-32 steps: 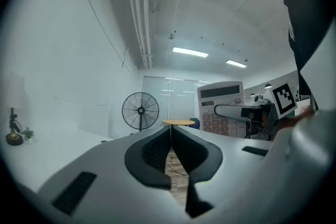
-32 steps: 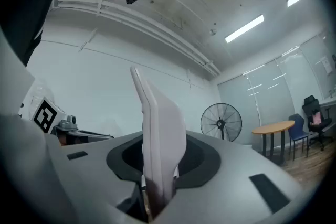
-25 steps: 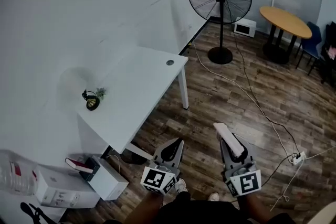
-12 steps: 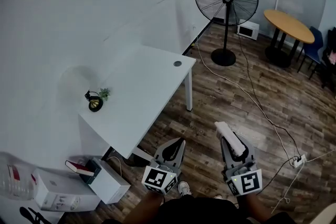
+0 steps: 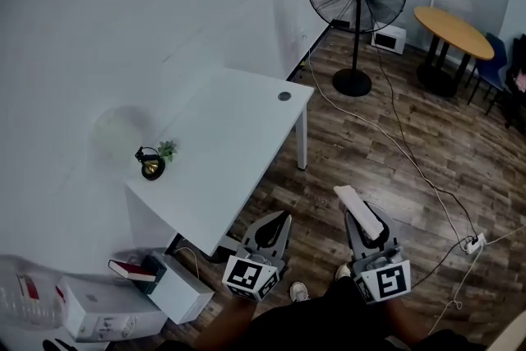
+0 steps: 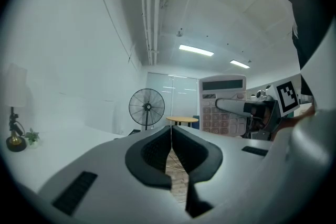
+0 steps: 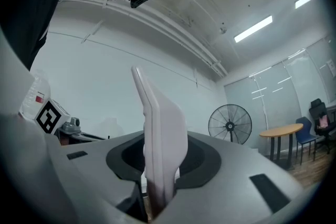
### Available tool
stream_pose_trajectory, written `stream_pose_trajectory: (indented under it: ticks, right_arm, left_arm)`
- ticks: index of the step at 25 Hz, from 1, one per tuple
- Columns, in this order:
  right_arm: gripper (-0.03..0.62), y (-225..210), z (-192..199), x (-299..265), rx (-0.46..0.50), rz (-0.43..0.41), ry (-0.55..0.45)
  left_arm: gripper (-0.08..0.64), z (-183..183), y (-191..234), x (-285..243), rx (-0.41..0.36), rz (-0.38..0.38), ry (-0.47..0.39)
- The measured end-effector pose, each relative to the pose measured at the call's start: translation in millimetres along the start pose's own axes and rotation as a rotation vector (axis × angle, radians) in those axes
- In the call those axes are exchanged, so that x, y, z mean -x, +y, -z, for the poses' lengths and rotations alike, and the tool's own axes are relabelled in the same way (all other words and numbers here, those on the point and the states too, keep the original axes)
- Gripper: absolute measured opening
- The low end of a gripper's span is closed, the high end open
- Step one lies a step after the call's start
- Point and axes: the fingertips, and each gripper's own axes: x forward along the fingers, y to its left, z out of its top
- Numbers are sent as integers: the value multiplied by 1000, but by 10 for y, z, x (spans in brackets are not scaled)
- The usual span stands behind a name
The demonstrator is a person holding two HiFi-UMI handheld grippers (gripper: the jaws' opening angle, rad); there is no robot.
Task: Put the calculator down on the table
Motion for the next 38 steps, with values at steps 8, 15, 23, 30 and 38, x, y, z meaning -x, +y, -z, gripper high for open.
stream_pose_trajectory:
  ticks: [8, 15, 23, 30, 38]
  right_arm:
    - [138, -231, 137, -552, -30, -55, -3]
    - [138, -581, 267, -1234, -45, -126, -7]
    - [138, -972, 271, -1982, -82, -257, -52]
    - [138, -1221, 386, -2451, -90, -356, -48]
    - [138, -1093, 540, -2994, -107, -448, -27]
  left_arm:
    - [23, -116, 409, -402, 0, -64, -9]
    - [23, -117, 786, -939, -7, -121, 10]
    - [23, -147, 1093, -1626, -38, -192, 18]
    - [23, -201, 1329, -1937, -20, -296, 7]
    - [23, -60, 1808, -1875, 40, -425, 15]
